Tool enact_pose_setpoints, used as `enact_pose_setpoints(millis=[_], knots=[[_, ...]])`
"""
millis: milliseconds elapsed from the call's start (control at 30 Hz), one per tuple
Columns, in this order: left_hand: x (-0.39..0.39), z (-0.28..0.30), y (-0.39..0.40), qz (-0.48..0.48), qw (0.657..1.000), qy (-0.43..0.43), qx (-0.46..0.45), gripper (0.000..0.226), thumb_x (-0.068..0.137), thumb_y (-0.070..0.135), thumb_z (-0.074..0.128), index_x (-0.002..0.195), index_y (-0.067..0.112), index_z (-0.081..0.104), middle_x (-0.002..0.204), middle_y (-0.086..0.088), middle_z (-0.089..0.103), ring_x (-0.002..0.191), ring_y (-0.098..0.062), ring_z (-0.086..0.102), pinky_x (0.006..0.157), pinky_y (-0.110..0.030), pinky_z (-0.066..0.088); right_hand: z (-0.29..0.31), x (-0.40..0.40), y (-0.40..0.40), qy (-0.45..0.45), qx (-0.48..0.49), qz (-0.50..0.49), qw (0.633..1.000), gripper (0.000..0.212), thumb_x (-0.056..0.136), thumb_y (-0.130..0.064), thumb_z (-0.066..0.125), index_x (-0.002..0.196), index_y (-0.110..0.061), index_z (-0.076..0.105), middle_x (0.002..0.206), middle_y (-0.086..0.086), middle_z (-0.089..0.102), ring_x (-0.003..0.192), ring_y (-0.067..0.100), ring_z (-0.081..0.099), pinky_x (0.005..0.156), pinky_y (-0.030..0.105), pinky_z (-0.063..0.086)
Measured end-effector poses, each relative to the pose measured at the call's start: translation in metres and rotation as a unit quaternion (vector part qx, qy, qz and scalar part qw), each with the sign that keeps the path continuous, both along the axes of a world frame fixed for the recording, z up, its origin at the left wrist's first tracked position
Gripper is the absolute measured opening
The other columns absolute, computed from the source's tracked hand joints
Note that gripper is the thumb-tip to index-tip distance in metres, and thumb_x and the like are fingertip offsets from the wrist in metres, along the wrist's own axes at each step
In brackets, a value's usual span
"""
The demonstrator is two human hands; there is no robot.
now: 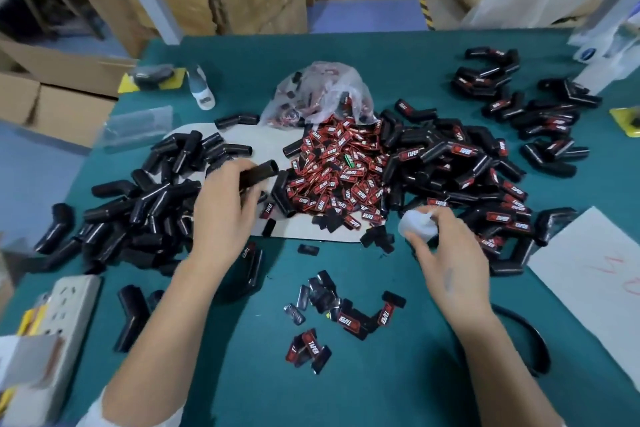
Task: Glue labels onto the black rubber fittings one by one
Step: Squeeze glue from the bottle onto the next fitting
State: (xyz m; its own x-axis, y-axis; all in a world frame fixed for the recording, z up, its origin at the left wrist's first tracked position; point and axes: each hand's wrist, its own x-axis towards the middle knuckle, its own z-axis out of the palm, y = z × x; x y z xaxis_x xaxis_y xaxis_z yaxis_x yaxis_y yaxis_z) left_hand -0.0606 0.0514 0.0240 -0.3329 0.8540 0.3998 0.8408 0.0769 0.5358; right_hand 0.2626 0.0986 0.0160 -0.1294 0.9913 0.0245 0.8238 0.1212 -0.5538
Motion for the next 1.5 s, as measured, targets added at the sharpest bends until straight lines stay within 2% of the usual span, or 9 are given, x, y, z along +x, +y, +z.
enact_pose_setpoints(millis=[133, 233, 333, 433, 567, 700, 867, 1200, 1500], knots=[[0.064, -0.004, -0.039, -0.141, 0.921, -0.360, -0.045, 0.029, 0.106, 0.048, 0.052, 0.134, 0.046, 0.057, 0.075, 0.008, 0.060, 0.072, -0.010, 0.060, 0.079, -0.018, 0.049, 0.011, -0.003, 0.008, 0.193, 0.015, 0.064, 0.979, 0.026, 0.099, -0.022, 0.071, 0.117, -0.040, 0.064, 0.119, -0.017, 0.068, 0.106, 0.004, 0.062, 0.086, 0.018, 0.049], [0.094, -0.016, -0.046, -0.194, 0.746, -0.632, -0.083, 0.041, 0.108, 0.030, 0.050, 0.149, 0.031, 0.059, 0.085, -0.002, 0.056, 0.078, -0.020, 0.057, 0.086, -0.037, 0.053, 0.019, 0.000, 0.004, 0.458, -0.123, 0.108, 0.873, 0.034, 0.103, -0.018, 0.065, 0.132, -0.035, 0.062, 0.129, 0.006, 0.071, 0.119, 0.021, 0.071, 0.097, 0.031, 0.058], [0.096, -0.024, -0.047, -0.215, 0.673, -0.702, -0.090, 0.044, 0.109, 0.023, 0.053, 0.152, 0.028, 0.056, 0.102, -0.007, 0.065, 0.103, -0.028, 0.067, 0.102, -0.040, 0.052, 0.016, 0.006, 0.002, 0.507, -0.202, 0.095, 0.832, 0.051, 0.094, -0.035, 0.075, 0.140, -0.038, 0.054, 0.124, 0.014, 0.071, 0.105, 0.037, 0.076, 0.084, 0.039, 0.064], [0.088, -0.027, -0.049, -0.253, 0.667, -0.698, -0.064, 0.057, 0.108, 0.019, 0.059, 0.161, 0.026, 0.042, 0.118, -0.013, 0.067, 0.131, -0.046, 0.060, 0.112, -0.044, 0.047, 0.017, 0.016, 0.004, 0.501, -0.207, 0.036, 0.840, 0.055, 0.076, -0.052, 0.087, 0.123, -0.038, 0.062, 0.120, 0.008, 0.074, 0.091, 0.033, 0.078, 0.071, 0.032, 0.063], [0.080, -0.030, -0.047, -0.270, 0.666, -0.693, -0.048, 0.060, 0.110, 0.007, 0.051, 0.164, 0.027, 0.033, 0.124, -0.019, 0.066, 0.140, -0.053, 0.049, 0.115, -0.049, 0.044, 0.020, 0.027, 0.004, 0.478, -0.180, 0.015, 0.860, 0.059, 0.065, -0.060, 0.093, 0.113, -0.034, 0.072, 0.108, 0.003, 0.074, 0.080, 0.020, 0.073, 0.069, 0.025, 0.061], [0.081, -0.026, -0.045, -0.271, 0.681, -0.679, -0.047, 0.059, 0.105, 0.014, 0.062, 0.158, 0.030, 0.042, 0.121, -0.014, 0.067, 0.136, -0.052, 0.053, 0.112, -0.048, 0.048, 0.028, 0.025, -0.004, 0.433, -0.117, 0.043, 0.893, 0.039, 0.080, -0.031, 0.087, 0.116, -0.038, 0.072, 0.108, -0.011, 0.071, 0.069, 0.005, 0.066, 0.060, 0.016, 0.056], [0.078, -0.022, -0.044, -0.227, 0.715, -0.660, -0.042, 0.059, 0.103, 0.016, 0.063, 0.157, 0.032, 0.045, 0.115, -0.011, 0.067, 0.119, -0.043, 0.068, 0.103, -0.042, 0.054, 0.034, 0.022, -0.010, 0.459, -0.070, 0.057, 0.884, 0.036, 0.069, -0.017, 0.083, 0.093, -0.040, 0.068, 0.097, -0.008, 0.073, 0.081, 0.003, 0.069, 0.062, 0.014, 0.057], [0.074, -0.027, -0.046, -0.215, 0.747, -0.625, -0.065, 0.064, 0.103, 0.033, 0.068, 0.161, 0.030, 0.041, 0.111, -0.011, 0.066, 0.102, -0.030, 0.068, 0.096, -0.038, 0.054, 0.027, 0.016, -0.018, 0.420, 0.081, 0.098, 0.899, 0.039, 0.077, -0.031, 0.085, 0.108, -0.046, 0.066, 0.108, -0.015, 0.074, 0.107, 0.015, 0.070, 0.092, 0.025, 0.056], [0.072, -0.030, -0.046, -0.223, 0.759, -0.608, -0.070, 0.063, 0.104, 0.034, 0.067, 0.161, 0.030, 0.040, 0.107, -0.010, 0.066, 0.100, -0.027, 0.067, 0.095, -0.037, 0.053, 0.022, 0.010, -0.020, 0.368, 0.153, 0.131, 0.908, 0.031, 0.089, -0.042, 0.078, 0.110, -0.025, 0.063, 0.113, -0.017, 0.072, 0.105, 0.023, 0.068, 0.090, 0.033, 0.056]])
